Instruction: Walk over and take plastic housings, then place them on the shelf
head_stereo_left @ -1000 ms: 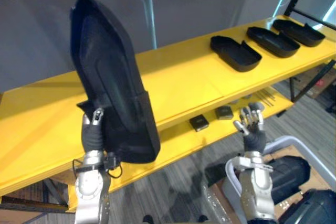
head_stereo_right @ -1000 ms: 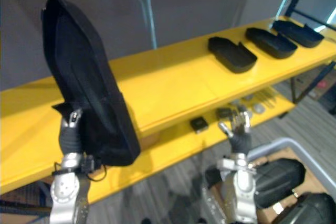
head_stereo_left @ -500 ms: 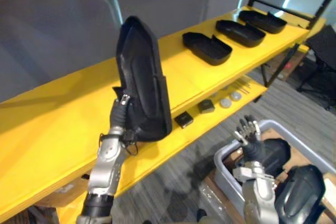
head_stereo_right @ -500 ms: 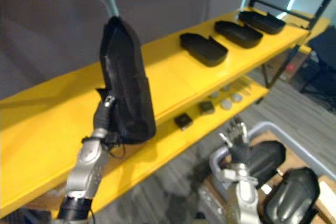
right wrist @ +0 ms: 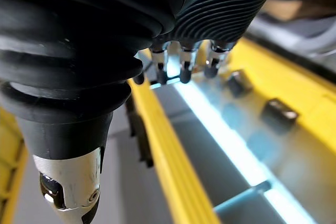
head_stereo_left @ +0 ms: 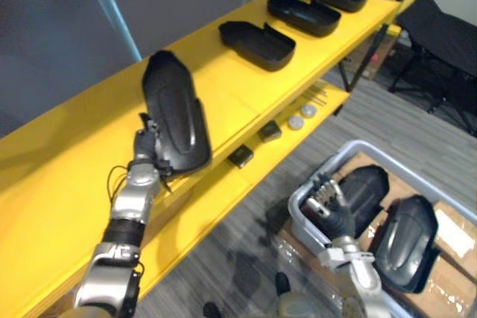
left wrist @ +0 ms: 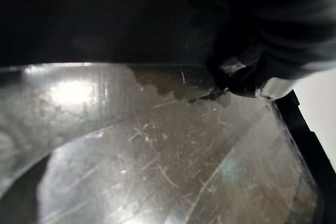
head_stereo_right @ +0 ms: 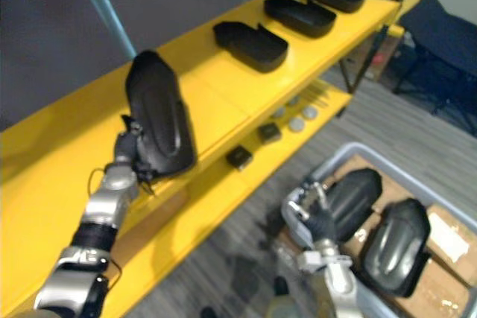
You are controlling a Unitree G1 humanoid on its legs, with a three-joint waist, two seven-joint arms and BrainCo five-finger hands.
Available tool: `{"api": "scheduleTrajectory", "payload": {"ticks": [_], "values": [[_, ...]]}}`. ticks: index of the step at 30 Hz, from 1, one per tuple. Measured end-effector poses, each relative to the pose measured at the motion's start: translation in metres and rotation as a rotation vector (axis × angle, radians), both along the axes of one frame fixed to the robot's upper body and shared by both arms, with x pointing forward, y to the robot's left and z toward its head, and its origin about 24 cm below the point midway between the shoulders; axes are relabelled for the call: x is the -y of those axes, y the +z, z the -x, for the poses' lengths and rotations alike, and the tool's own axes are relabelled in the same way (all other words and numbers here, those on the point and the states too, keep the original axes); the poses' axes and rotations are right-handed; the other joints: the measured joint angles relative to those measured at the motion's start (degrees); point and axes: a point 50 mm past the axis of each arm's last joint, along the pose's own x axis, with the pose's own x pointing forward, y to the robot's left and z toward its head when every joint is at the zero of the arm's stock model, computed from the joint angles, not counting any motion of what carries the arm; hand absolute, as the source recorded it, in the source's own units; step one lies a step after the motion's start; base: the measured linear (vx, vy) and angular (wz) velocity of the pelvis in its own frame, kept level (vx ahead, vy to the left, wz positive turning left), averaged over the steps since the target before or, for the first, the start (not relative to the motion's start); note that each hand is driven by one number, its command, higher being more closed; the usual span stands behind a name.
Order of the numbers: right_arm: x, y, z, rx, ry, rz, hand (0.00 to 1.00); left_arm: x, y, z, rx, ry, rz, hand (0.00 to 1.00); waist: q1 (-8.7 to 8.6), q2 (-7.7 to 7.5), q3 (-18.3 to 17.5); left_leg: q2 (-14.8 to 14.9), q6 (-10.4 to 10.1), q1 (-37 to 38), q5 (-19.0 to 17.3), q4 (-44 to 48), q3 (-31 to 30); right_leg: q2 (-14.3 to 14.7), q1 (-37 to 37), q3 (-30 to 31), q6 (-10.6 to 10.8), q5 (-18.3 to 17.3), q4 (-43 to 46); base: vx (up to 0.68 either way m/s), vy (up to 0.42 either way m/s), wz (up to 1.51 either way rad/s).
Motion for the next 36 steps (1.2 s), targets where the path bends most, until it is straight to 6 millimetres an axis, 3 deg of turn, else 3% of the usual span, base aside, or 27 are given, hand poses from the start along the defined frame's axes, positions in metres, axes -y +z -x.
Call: {"api": "scheduleTrajectory", "payload": {"ticks": [6, 14, 15, 27, 36], "values": [[-0.015, 0.003, 0.003, 0.002, 0.091, 0.007, 0.0, -0.025, 0.018, -0.003, 0.026, 0.123, 0.016, 1.0, -1.34, 1.78, 3.23, 0.12, 0.2, -2.15, -0.73, 2.42, 0.93, -0.08, -2.56, 2.12, 0.03, 0.35, 0.93, -0.03, -0.004, -0.16], [-0.024, 0.009, 0.008, 0.012, 0.156, 0.015, 0.0, -0.049, 0.055, -0.006, 0.151, 0.282, 0.11, 1.0, -2.05, 1.91, 7.31, 1.25, 0.02, -5.6, -0.86, 4.32, 1.42, 0.72, -6.52, 3.83, -0.31, 1.49, 1.74, -0.05, -0.031, -0.1], [-0.026, 0.009, 0.009, 0.009, 0.16, -0.003, 0.0, -0.05, 0.058, -0.006, 0.167, 0.295, 0.13, 0.0, -1.84, 1.95, 7.39, 1.29, 0.01, -6.46, -0.87, 4.79, 1.4, 0.8, -7.32, 3.84, -0.34, 1.51, 2.08, -0.05, -0.027, 0.02], [-0.047, 0.018, 0.013, 0.033, 0.205, -0.028, 0.0, -0.067, 0.059, 0.006, 0.222, 0.563, 0.292, 0.0, -1.42, 2.5, 8.67, 1.79, 0.01, -7.77, -0.87, 5.74, 1.26, 0.85, -8.82, 3.45, -0.43, 1.48, 3.5, 0.0, -0.002, 0.0], [-0.052, 0.017, 0.019, 0.017, 0.232, -0.023, 0.0, -0.069, 0.055, 0.008, 0.239, 0.612, 0.363, 0.0, -1.16, 2.94, 8.89, 2.12, 0.0, -7.84, -0.86, 6.45, 1.34, 0.87, -9.07, 3.41, -0.63, 1.34, 4.3, 0.0, 0.0, 0.0]]}}
